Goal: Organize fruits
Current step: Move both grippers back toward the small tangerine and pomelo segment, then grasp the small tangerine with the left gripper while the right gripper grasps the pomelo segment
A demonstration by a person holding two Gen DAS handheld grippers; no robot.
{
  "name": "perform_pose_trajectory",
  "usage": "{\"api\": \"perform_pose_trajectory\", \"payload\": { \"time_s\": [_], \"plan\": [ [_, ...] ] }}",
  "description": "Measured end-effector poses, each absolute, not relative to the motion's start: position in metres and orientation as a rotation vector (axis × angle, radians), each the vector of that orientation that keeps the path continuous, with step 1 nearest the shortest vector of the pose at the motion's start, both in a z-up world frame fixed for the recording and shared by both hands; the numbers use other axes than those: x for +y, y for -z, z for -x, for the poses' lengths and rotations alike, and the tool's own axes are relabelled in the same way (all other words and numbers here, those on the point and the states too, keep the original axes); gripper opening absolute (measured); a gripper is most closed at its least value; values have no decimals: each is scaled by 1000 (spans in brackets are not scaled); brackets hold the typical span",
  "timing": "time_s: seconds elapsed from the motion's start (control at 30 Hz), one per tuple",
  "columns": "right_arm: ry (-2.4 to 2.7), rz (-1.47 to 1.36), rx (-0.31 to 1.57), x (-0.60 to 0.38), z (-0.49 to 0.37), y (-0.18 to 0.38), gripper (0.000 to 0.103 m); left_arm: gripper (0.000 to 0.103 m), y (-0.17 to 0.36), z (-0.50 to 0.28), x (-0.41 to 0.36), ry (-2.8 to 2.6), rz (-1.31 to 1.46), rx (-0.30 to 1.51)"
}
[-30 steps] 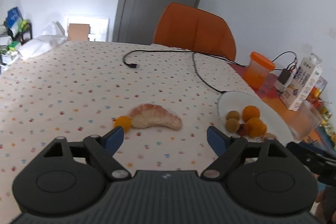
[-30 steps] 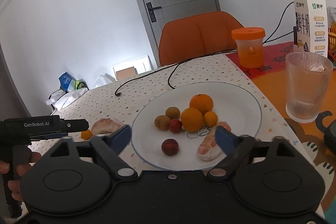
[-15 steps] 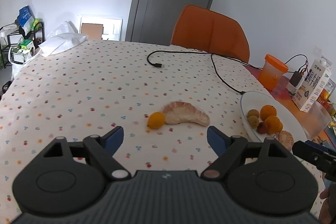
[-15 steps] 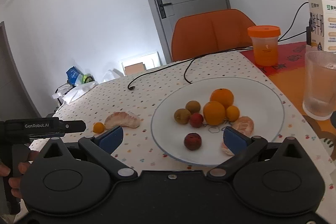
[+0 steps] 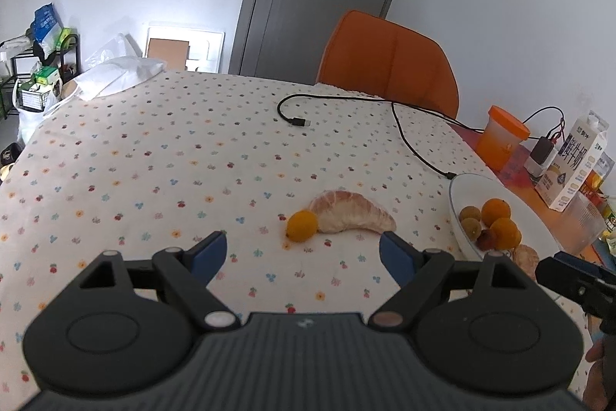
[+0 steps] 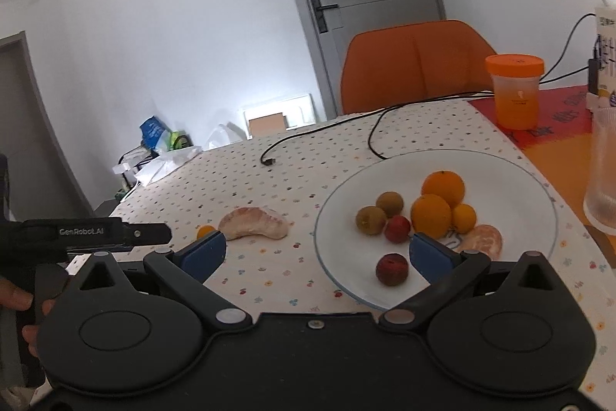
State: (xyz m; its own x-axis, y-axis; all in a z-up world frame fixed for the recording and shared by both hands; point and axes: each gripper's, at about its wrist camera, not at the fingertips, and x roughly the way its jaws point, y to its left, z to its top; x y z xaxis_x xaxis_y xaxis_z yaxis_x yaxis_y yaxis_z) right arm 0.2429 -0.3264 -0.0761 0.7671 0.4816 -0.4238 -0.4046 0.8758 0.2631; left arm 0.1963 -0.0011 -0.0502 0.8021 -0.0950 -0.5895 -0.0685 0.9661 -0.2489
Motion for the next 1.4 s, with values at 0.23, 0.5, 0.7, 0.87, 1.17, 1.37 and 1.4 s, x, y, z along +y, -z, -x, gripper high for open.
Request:
{"api": "perform_pose_trajectory", "payload": {
  "time_s": [0.23,0.5,0.7,0.87,1.17,1.37,1.4],
  "plan": [
    [-514,-147,505,-320,-251,74,95,74,55,-209,-4,42,253,653],
    [-563,-120,510,-305,-265,72,90,62,64,-224,-2,51,251,688],
    [-605,-101,513,-293,-279,72,85,52,68,-237,0,53,257,700],
    [-650,-75,537,-280,-290,74,75,42,76,-250,0,47,263,722],
    [-694,-38,566,-264,-305,79,71,22,86,-263,2,15,275,730],
    [-732,13,575,-247,-316,78,70,21,82,-258,14,-15,287,715],
    [-742,30,580,-243,-317,79,68,21,81,-256,16,-19,290,712]
  ]
}}
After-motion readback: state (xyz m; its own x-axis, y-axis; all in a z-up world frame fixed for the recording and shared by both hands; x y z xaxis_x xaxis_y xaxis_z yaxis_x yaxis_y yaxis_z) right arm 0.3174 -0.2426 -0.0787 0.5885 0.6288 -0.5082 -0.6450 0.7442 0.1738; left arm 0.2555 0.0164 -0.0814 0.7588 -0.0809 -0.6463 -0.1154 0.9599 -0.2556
